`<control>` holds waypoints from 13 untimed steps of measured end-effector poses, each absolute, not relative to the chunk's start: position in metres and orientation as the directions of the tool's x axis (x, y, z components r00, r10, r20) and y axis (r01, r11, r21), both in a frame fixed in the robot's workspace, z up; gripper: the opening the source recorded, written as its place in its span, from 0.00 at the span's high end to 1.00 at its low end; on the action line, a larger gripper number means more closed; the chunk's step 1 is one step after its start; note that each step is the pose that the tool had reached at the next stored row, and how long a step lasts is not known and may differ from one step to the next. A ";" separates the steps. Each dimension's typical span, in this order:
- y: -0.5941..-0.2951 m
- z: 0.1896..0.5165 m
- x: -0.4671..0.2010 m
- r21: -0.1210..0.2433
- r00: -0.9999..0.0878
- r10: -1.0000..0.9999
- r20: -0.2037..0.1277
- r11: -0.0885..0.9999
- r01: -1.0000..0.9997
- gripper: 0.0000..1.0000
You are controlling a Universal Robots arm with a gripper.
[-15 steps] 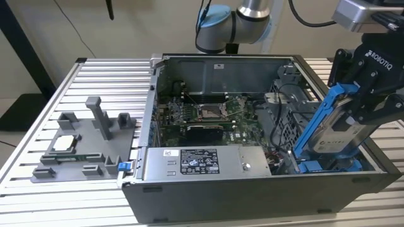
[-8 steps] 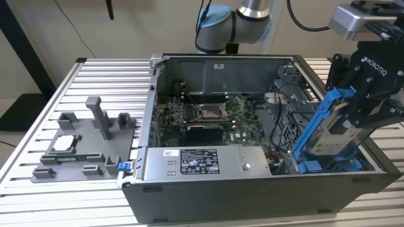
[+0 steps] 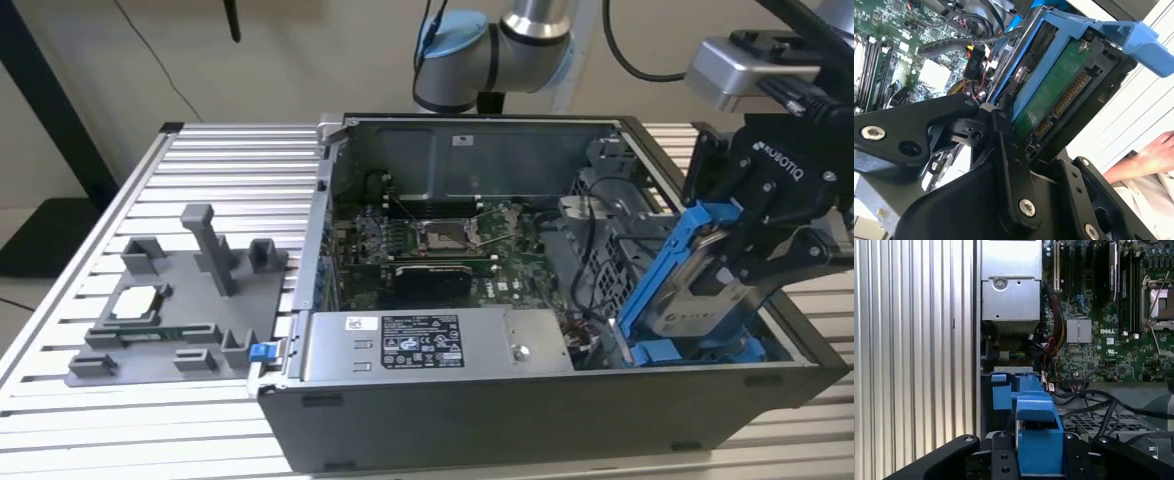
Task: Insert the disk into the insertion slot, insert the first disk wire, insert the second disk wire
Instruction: 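Insert the disk into the insertion slot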
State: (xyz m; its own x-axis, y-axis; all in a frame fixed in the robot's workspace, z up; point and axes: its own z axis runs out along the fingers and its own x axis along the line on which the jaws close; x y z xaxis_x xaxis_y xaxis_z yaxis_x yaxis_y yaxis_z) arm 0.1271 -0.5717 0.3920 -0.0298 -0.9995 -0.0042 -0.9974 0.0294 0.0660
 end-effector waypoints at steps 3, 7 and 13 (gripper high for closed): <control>-0.572 0.387 0.127 0.066 -0.030 -1.000 -0.004 0.029 -0.997 1.00; -0.572 0.386 0.127 0.066 -0.030 -1.000 -0.004 0.029 -0.997 1.00; -0.572 0.396 0.127 0.066 -0.030 -1.000 -0.005 0.029 -0.997 1.00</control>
